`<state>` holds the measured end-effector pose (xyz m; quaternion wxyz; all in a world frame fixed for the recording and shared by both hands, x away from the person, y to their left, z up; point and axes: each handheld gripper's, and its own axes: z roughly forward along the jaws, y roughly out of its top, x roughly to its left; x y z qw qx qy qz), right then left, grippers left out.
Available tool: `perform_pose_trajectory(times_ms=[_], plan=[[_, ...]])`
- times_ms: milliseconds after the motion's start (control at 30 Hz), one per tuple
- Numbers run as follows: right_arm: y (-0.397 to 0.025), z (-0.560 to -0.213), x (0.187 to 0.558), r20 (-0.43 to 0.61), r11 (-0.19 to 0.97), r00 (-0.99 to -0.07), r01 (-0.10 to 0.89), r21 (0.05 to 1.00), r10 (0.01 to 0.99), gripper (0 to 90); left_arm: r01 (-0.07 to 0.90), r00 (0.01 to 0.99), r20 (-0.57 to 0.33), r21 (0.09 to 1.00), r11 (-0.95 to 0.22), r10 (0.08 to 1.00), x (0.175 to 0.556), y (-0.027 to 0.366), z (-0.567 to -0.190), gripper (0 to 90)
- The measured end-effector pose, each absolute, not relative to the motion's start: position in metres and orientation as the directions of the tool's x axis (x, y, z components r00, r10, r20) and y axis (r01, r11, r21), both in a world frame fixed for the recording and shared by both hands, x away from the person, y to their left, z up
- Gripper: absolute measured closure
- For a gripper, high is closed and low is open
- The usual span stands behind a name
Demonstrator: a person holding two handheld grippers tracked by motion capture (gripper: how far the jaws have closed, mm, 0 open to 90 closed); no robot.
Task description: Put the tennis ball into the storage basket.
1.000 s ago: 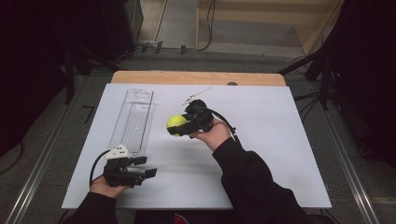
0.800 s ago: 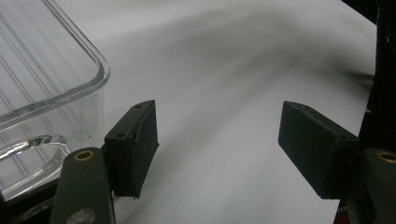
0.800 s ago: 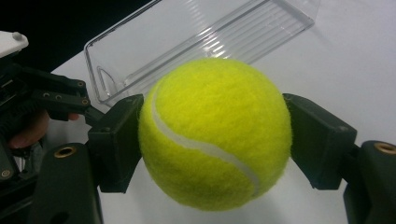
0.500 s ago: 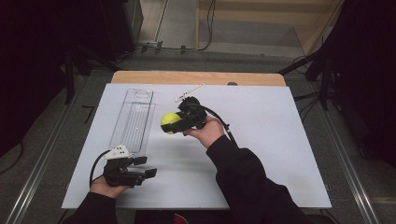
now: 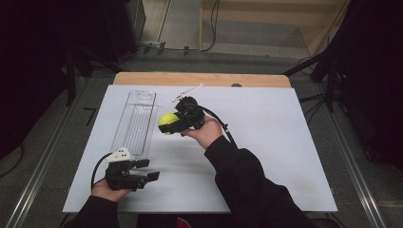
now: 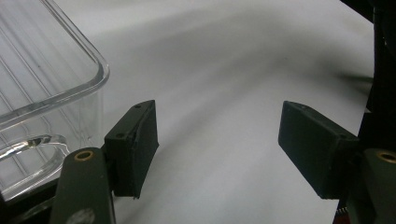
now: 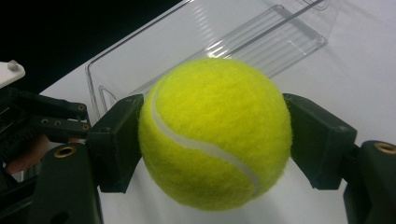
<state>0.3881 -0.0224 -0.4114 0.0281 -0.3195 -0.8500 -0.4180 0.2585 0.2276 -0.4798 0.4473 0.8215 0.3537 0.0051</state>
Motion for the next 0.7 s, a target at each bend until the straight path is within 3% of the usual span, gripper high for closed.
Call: perform_pose_trajectory(times_ms=[700], plan=[[-0.003, -0.413, 0.399, 0.314, 0.447, -0.795, 0.566, 0.693, 0.52, 23.7, 0.574, 0.75, -0.302, 0.739, -0.353, 0.588, 0.258, 0.227, -0.48, 29.2]])
